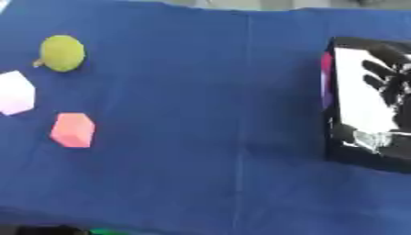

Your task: Pick up the objects with one hand, pass them to the other hand, and then place them into the box on the other side of the table.

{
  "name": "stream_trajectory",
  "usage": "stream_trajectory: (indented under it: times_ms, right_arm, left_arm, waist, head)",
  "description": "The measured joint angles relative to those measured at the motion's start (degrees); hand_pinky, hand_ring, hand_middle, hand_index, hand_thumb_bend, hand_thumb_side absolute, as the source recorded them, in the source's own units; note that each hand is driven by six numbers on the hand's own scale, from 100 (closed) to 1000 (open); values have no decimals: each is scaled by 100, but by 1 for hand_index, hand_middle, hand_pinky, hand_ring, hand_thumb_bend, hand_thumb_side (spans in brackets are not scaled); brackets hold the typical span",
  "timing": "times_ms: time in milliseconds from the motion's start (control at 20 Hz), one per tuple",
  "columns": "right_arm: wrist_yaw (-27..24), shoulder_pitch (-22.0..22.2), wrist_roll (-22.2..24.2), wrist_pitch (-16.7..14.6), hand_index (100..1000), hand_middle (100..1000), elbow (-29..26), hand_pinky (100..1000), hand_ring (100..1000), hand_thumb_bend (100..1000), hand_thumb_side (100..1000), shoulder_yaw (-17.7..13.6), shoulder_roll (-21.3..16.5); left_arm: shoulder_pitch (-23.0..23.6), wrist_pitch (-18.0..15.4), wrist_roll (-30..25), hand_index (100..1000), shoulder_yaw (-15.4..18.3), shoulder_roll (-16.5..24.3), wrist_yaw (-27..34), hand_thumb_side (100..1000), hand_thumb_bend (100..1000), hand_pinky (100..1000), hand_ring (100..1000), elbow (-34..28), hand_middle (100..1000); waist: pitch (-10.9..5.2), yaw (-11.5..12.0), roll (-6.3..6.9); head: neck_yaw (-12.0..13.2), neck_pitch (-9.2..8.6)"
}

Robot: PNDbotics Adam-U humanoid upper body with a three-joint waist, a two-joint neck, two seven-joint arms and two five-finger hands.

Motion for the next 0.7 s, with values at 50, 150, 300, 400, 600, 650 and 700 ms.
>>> stream_trajectory:
  times_ms: [50, 150, 300, 400, 600, 650, 700]
  right_arm:
    - [0, 0, 1, -3, 1000, 1000, 0, 1000, 1000, 704, 104, 0, -1]
    - [0, 1, 4, -7, 1000, 1000, 0, 1000, 1000, 704, 104, 1, -2]
    - [2, 1, 6, -10, 1000, 1000, 0, 1000, 1000, 704, 104, 1, -3]
    - [2, 1, 8, -13, 1000, 1000, 0, 1000, 1000, 705, 104, 2, -4]
    - [3, 1, 14, -18, 1000, 1000, 0, 1000, 1000, 705, 104, 6, -12]
    - [5, 1, 17, -22, 1000, 1000, 0, 1000, 1000, 705, 104, 15, -13]
    - [6, 1, 19, -23, 1000, 1000, 0, 1000, 1000, 704, 104, 26, -13]
  left_arm:
    - [0, -3, -3, 878, 0, 0, 0, 502, 133, 892, 825, 0, 763]
    - [0, -17, -18, 878, 0, 0, 0, 503, 136, 893, 825, 0, 763]
    - [0, -32, -48, 880, 0, 0, 0, 505, 146, 895, 827, 0, 765]
    - [0, -38, -82, 885, -2, 0, -1, 499, 167, 898, 832, 0, 770]
    - [-2, -110, -253, 903, -58, 0, -74, 463, 300, 926, 865, 15, 793]
    - [-7, -161, -325, 904, -108, 0, -120, 456, 323, 928, 868, 42, 792]
    - [-22, -219, -401, 909, -163, -1, -178, 452, 416, 936, 880, 74, 796]
  waist:
    - [0, -1, 0]
    - [0, -3, 2]
    - [0, -4, 2]
    - [0, -7, 3]
    - [0, -8, 4]
    - [0, -11, 4]
    - [0, -13, 4]
  head:
    - [0, -1]
    - [0, -2]
    - [-1, -2]
    - [-1, -2]
    - [0, -2]
    - [0, -4]
    - [1, -5]
